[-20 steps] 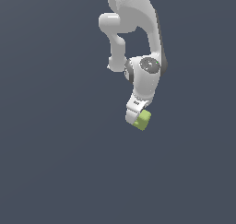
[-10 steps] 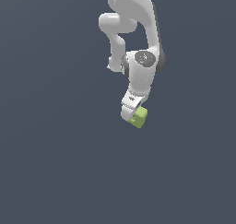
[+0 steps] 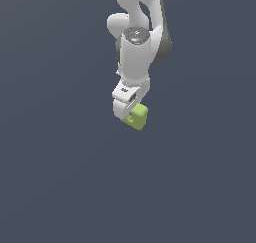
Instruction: Pick up the object and move it to a goal position.
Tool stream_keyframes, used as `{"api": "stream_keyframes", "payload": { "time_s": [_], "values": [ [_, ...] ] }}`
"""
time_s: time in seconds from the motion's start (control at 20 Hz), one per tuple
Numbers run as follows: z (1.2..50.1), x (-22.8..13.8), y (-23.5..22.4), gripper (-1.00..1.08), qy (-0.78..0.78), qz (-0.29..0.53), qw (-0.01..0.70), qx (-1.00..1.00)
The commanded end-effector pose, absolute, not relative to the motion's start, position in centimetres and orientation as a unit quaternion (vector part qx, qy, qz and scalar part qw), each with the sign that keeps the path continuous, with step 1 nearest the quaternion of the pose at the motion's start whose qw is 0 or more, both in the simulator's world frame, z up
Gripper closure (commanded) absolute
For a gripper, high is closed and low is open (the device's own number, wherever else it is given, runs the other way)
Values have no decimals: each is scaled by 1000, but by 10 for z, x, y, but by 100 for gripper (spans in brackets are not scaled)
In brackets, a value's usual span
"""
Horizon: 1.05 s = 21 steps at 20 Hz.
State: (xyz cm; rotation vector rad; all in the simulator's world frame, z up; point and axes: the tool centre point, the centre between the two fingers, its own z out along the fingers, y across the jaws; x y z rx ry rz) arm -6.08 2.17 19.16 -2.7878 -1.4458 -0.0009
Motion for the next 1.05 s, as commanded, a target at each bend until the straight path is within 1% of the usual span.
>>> {"api": "stream_keyframes", "payload": {
  "time_s": [0.0,0.25,0.5,0.7,1.0],
  "values": [
    [213,-63,3,108,-461,-1,1,-888],
    [247,-64,-27,108,-461,-1,1,-888],
    [269,-65,-47,108,-460,0,1,-888],
    [277,-65,-54,108,-460,0,0,-888],
    [275,-63,-52,108,-460,0,0,-888]
  ]
}}
